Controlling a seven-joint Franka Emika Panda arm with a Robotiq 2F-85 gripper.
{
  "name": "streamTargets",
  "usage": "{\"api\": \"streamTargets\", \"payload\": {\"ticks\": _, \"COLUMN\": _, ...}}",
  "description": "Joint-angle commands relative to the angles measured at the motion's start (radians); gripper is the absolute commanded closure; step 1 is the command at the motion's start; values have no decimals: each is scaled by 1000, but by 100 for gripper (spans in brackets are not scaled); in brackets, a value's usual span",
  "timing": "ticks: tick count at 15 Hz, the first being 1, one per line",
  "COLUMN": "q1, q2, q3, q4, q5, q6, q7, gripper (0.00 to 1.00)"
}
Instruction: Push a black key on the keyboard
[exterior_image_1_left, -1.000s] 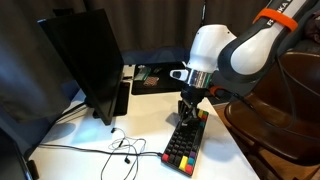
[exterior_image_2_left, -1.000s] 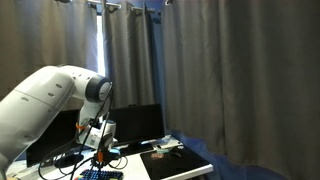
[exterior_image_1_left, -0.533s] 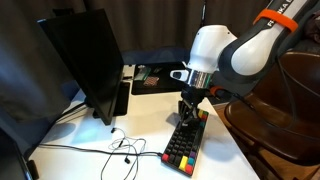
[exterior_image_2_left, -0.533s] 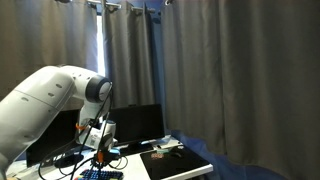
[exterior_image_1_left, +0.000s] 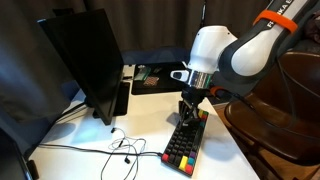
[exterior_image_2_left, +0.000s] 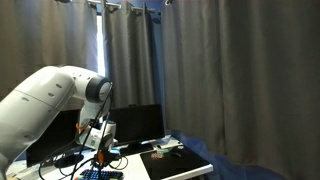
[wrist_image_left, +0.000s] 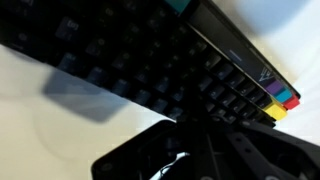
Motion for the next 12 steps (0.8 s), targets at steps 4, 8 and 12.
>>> {"api": "streamTargets", "payload": {"ticks": 4, "q1": 6, "q2": 19, "q3": -4, "q4": 5, "q5": -24, "q6": 17, "q7": -1, "gripper": 100}}
{"api": "streamTargets", "payload": {"ticks": 8, "q1": 13, "q2": 24, "q3": -10, "q4": 10, "q5": -28, "q6": 14, "q7": 2, "gripper": 100}}
{"api": "streamTargets", "payload": {"ticks": 12, "q1": 15, "q2": 28, "q3": -13, "q4": 11, "q5": -35, "q6": 12, "q7": 3, "gripper": 100}}
